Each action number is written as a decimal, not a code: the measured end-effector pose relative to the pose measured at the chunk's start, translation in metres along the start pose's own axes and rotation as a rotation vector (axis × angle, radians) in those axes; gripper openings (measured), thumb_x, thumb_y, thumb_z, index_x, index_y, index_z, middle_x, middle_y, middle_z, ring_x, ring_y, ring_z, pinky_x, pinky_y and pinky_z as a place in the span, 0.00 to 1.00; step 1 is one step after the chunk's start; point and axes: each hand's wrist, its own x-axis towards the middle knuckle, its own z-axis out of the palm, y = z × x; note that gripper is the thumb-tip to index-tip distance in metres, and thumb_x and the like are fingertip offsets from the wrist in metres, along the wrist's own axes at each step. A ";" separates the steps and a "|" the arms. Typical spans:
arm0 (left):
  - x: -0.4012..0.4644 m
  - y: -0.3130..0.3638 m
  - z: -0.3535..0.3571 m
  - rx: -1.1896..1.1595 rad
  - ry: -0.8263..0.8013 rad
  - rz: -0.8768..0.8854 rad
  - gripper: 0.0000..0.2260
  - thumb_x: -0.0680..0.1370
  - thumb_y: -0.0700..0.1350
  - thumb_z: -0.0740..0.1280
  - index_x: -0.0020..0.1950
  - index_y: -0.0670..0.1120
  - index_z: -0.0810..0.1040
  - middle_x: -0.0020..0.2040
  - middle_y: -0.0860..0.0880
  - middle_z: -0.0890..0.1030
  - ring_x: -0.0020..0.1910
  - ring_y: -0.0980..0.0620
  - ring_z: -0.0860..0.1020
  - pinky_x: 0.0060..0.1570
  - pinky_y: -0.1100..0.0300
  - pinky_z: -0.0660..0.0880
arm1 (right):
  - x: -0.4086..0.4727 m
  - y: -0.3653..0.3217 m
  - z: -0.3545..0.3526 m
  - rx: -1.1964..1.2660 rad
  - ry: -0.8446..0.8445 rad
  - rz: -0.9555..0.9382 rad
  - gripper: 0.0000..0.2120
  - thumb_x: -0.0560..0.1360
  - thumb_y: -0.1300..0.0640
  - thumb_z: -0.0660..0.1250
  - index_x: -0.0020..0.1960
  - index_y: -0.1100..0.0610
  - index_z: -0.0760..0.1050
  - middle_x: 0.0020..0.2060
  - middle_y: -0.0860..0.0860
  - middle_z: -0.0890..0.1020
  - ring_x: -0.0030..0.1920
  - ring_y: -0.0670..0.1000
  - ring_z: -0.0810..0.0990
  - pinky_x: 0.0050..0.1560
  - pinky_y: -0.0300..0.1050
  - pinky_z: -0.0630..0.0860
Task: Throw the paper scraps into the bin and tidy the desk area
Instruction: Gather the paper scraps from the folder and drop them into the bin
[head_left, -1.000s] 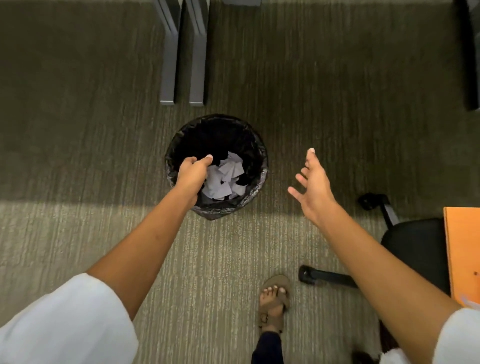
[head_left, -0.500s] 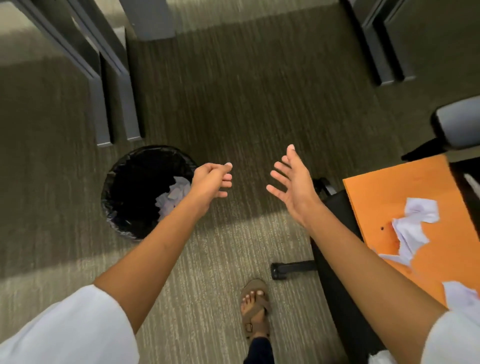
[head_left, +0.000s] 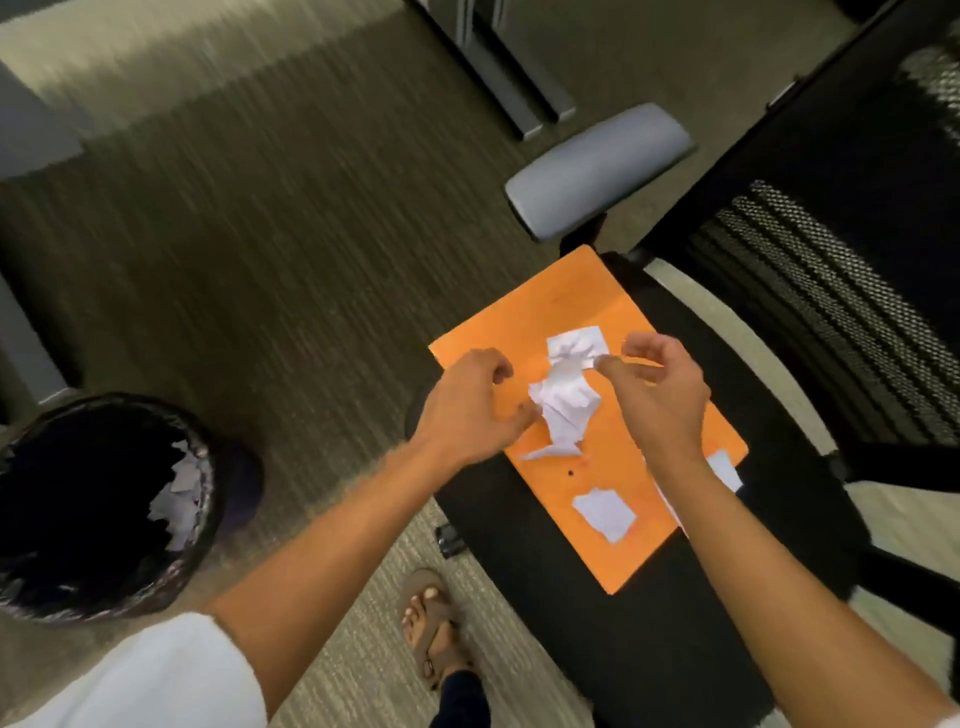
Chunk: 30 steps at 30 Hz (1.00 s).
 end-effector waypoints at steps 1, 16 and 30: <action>0.000 0.013 0.013 0.089 -0.070 0.074 0.24 0.69 0.55 0.76 0.60 0.47 0.75 0.58 0.48 0.77 0.55 0.48 0.77 0.49 0.53 0.76 | 0.003 0.016 -0.019 -0.108 0.075 -0.020 0.19 0.70 0.53 0.78 0.58 0.53 0.78 0.53 0.48 0.82 0.48 0.44 0.82 0.49 0.47 0.79; 0.025 0.053 0.063 0.898 -0.426 0.314 0.39 0.76 0.48 0.73 0.80 0.59 0.53 0.81 0.41 0.44 0.76 0.36 0.54 0.63 0.47 0.72 | 0.005 0.136 -0.100 -0.841 -0.315 0.132 0.39 0.70 0.49 0.79 0.77 0.43 0.65 0.74 0.52 0.63 0.69 0.57 0.68 0.62 0.49 0.77; 0.025 0.045 0.072 0.711 -0.328 0.466 0.11 0.79 0.40 0.66 0.60 0.46 0.81 0.76 0.42 0.65 0.65 0.40 0.73 0.48 0.50 0.79 | 0.014 0.128 -0.118 -0.530 -0.317 0.279 0.21 0.73 0.50 0.78 0.63 0.54 0.78 0.62 0.54 0.79 0.62 0.56 0.78 0.56 0.50 0.79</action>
